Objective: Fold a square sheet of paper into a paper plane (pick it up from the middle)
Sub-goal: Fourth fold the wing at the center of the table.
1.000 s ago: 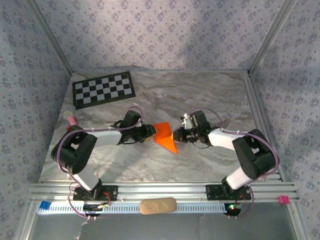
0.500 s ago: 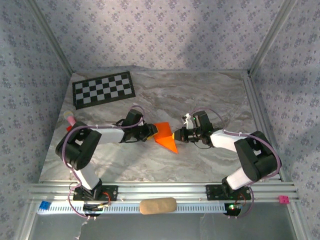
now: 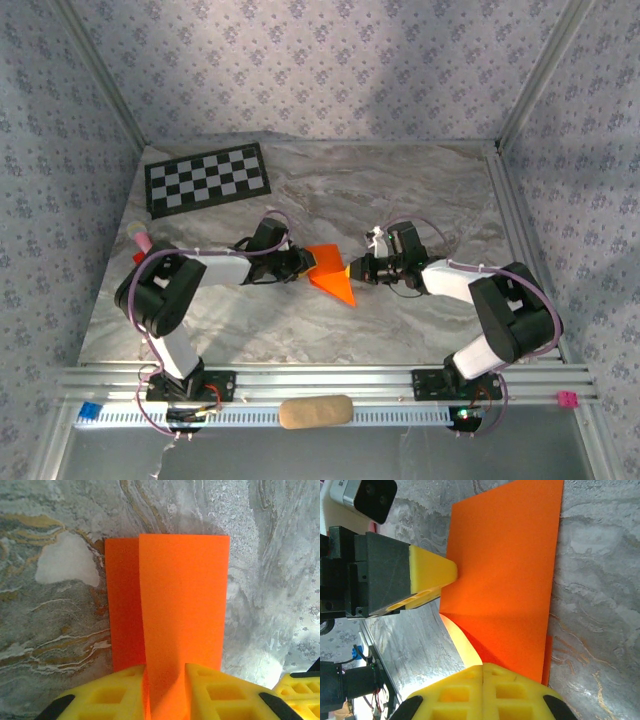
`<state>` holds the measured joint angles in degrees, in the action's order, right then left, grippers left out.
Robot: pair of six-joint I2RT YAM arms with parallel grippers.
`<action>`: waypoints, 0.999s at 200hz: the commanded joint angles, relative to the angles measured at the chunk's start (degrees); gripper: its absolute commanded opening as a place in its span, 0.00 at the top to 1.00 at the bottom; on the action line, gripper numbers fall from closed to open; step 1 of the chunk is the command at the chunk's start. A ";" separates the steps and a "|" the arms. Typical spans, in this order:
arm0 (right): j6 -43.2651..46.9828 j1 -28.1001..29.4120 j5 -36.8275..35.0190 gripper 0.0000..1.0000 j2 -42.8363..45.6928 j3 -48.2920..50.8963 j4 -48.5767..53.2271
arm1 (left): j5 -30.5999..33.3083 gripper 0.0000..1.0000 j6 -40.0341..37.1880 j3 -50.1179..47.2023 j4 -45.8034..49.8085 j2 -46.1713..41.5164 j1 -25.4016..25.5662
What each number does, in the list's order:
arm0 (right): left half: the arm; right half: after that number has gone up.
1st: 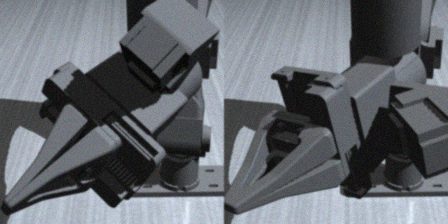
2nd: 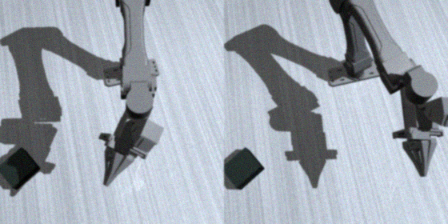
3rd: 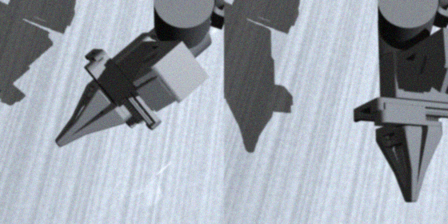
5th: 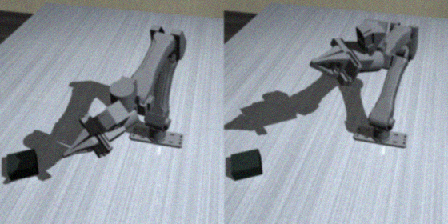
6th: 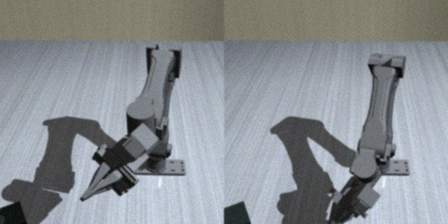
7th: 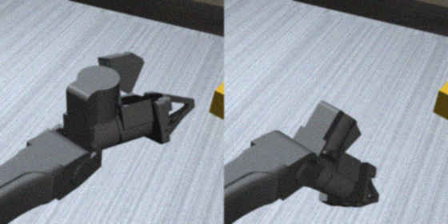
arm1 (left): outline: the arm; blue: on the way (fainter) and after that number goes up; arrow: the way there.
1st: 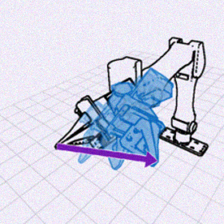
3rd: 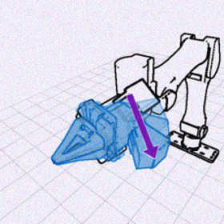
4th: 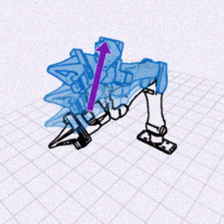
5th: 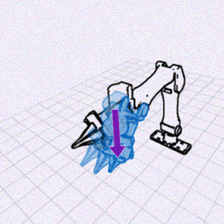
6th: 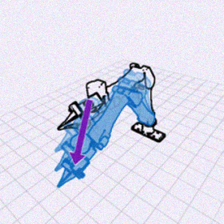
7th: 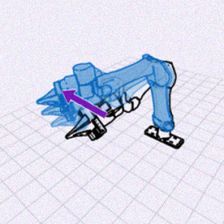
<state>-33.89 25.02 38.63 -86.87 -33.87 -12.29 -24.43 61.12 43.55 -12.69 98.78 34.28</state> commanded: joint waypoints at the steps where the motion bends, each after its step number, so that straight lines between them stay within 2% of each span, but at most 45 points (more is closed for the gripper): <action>1: 0.18 -0.43 0.19 0.98 0.89 0.58 0.66 | 0.47 0.75 0.22 0.95 -0.73 -0.46 0.44; 34: 1.47 -0.11 -0.84 0.95 0.13 -0.44 3.45 | 0.85 0.84 0.56 0.67 -1.29 -0.87 0.46; 65: 2.81 0.68 -4.02 0.81 0.72 -1.82 7.76 | 1.68 0.91 1.51 -0.37 -2.16 -1.98 0.61; 86: 4.86 1.76 -9.69 0.70 2.79 -3.16 12.90 | 3.21 0.92 2.23 -1.25 -2.14 -3.23 0.94; 119: 7.19 4.54 -19.44 0.62 7.61 -4.54 19.47 | 6.51 0.94 3.69 -2.09 -1.35 -5.38 2.38; 150: 7.15 7.62 -26.60 0.62 13.02 -1.86 16.56 | 10.28 0.94 6.23 -2.61 -0.77 -7.13 4.36; 172: 8.36 11.46 -36.73 0.61 18.17 2.02 11.94 | 12.88 0.94 7.55 -3.05 -0.46 -8.24 5.52; 200: 13.57 14.81 -43.73 0.59 22.70 6.78 5.91 | 14.18 0.94 8.16 -3.36 0.24 -9.62 6.00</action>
<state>-25.58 37.95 5.37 -67.05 -30.61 -1.28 -13.23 67.48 40.84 -13.45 91.55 39.92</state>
